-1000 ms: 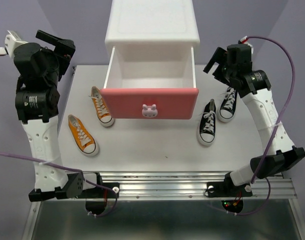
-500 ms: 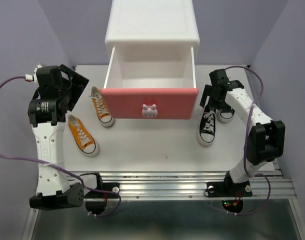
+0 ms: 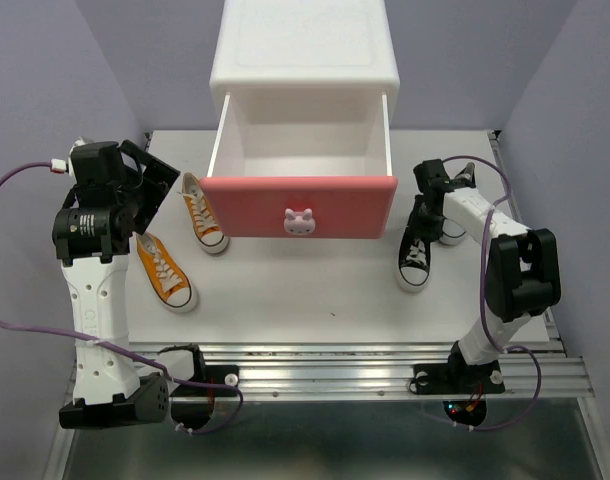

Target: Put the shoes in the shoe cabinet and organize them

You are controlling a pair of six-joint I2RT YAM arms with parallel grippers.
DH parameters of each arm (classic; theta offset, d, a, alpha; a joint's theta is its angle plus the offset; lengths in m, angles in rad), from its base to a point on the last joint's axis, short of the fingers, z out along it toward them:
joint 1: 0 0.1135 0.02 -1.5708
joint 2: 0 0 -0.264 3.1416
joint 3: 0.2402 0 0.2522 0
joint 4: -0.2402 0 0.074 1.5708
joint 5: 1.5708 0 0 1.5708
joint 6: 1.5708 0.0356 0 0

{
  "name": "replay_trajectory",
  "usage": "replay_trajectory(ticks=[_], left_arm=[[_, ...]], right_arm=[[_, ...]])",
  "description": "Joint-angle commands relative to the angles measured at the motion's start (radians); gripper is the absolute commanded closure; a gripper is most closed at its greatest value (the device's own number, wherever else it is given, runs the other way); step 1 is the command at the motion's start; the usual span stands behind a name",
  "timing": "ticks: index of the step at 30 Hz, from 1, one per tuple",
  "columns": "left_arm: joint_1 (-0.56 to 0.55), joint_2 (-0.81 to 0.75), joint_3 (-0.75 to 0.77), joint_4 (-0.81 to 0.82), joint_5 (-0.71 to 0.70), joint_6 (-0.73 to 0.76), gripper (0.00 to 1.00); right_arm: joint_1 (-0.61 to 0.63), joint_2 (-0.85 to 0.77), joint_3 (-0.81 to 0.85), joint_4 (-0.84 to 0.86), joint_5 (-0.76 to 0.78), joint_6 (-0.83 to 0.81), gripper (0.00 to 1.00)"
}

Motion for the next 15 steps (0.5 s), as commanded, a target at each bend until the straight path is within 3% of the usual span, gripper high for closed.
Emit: replay_trajectory(ticks=[1,4,5,11,15], left_arm=[[0.006,-0.015,0.000,-0.010,0.013,0.029,0.01],[0.006,-0.009,0.010,-0.013,0.045,0.032,0.01],[0.006,-0.006,0.016,-0.013,0.050,0.035,0.01],[0.006,-0.005,0.036,-0.027,0.070,0.061,0.01],[0.006,-0.020,0.006,-0.002,0.083,0.066,0.01]], right_arm=[[-0.008,-0.018,0.003,0.070,0.005,-0.027,0.62],[-0.008,-0.028,0.007,0.058,0.022,-0.042,0.85],[-0.008,-0.035,0.013,0.058,0.019,-0.045,0.98],[-0.008,-0.179,0.169,0.046,0.037,-0.076,0.99],[-0.008,-0.244,0.395,0.038,0.096,-0.084,1.00]])
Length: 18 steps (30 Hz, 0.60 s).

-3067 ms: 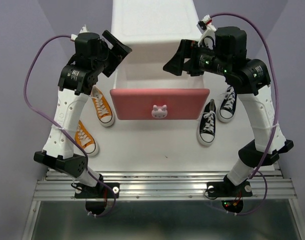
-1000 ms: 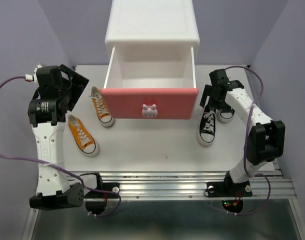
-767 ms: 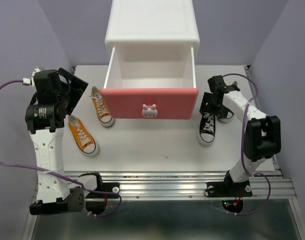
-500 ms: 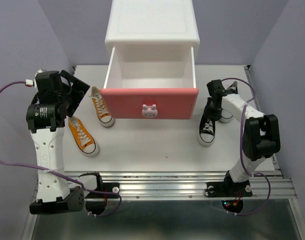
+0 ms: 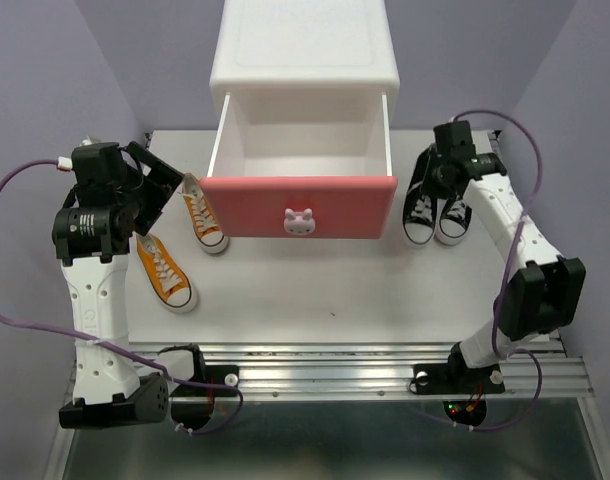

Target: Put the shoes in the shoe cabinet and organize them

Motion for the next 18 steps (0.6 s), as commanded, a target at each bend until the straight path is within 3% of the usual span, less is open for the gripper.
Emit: replay_trajectory(ticks=[1,6,13,17,18], left_arm=[[0.006,-0.025,-0.009,0.035,0.033,0.031,0.01],[0.006,-0.018,-0.007,0.057,0.041,0.036,0.01],[0.006,0.024,0.008,0.067,0.056,0.062,0.01],[0.006,0.041,0.008,0.080,0.061,0.074,0.01],[0.006,0.042,0.008,0.080,0.061,0.077,0.01]], right_arm=[[-0.003,-0.155,0.295,0.102,0.057,-0.014,1.00],[-0.003,-0.151,0.544,0.154,0.012,0.027,0.99],[-0.003,-0.068,0.877,0.381,-0.184,0.110,0.99],[-0.003,-0.002,0.960,0.561,-0.411,0.266,0.99],[-0.003,0.012,0.969,0.606,-0.527,0.376,0.99]])
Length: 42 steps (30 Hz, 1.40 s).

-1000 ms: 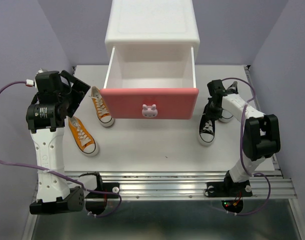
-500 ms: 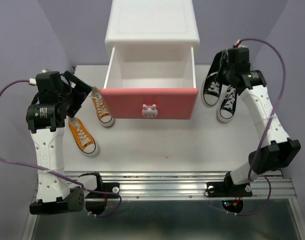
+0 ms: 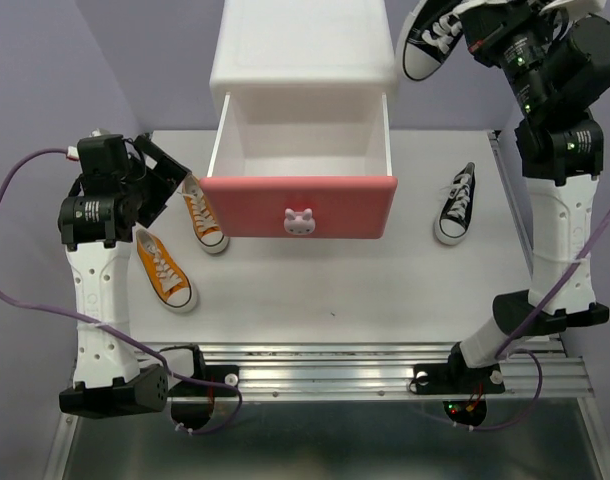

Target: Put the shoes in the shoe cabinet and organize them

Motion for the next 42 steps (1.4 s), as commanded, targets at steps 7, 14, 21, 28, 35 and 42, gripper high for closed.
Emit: replay_trajectory(ticks=[7,14,21,28,35,42], left_arm=[[0.006,0.006,0.003,0.041,0.017,0.045,0.01],[0.006,-0.009,-0.032,0.055,0.015,0.025,0.01],[0.006,-0.046,-0.094,0.078,0.012,-0.008,0.01],[0.006,-0.061,-0.120,0.091,0.026,-0.036,0.01],[0.006,-0.063,-0.120,0.097,0.029,-0.041,0.01],[0.005,-0.073,-0.140,0.103,0.024,-0.045,0.01]], right_arm=[[0.292,0.183,0.195,0.422,-0.304,0.289,0.99],[0.541,0.172,0.139,0.235,-0.221,0.136,0.99],[0.686,0.131,0.059,0.051,-0.153,0.043,0.99],[0.713,0.073,-0.098,0.046,-0.064,-0.057,0.99],[0.713,0.135,-0.068,-0.052,-0.090,-0.058,0.99],[0.713,0.096,-0.214,-0.041,-0.021,-0.120,0.99]])
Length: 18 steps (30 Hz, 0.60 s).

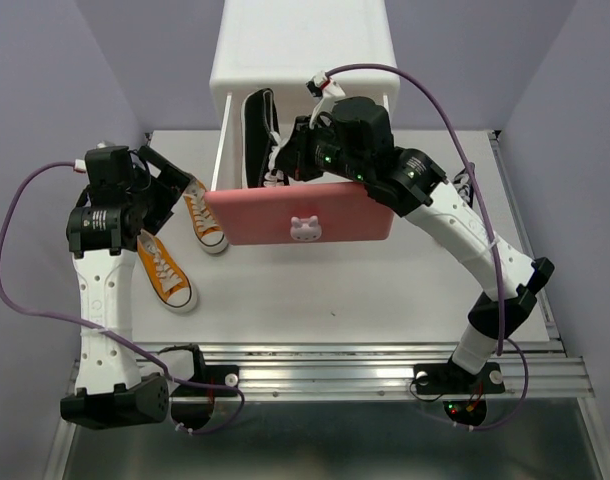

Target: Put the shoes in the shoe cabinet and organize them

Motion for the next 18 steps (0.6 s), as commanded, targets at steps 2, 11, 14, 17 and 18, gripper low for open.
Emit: replay_trajectory(ticks=[2,11,14,17,18], left_arm=[[0.006,-0.036,-0.027,0.036,0.000,-0.001,0.01],[0.006,-0.033,-0.031,0.050,-0.005,-0.002,0.01],[0.006,-0.032,-0.036,0.051,-0.006,-0.004,0.01],[0.006,-0.031,-0.041,0.053,-0.009,-0.005,0.01],[0.006,-0.033,-0.042,0.054,-0.009,-0.006,0.01]], right_arm=[[0.010,-0.049,-0.009,0.068,0.025,-0.036,0.99],[0.010,-0.003,0.032,-0.025,0.183,0.024,0.99],[0.010,0.044,0.081,-0.047,0.209,0.029,0.99],[0.010,0.095,0.135,-0.059,0.185,0.046,0.99],[0.010,0.104,0.143,-0.058,0.183,0.052,0.99]])
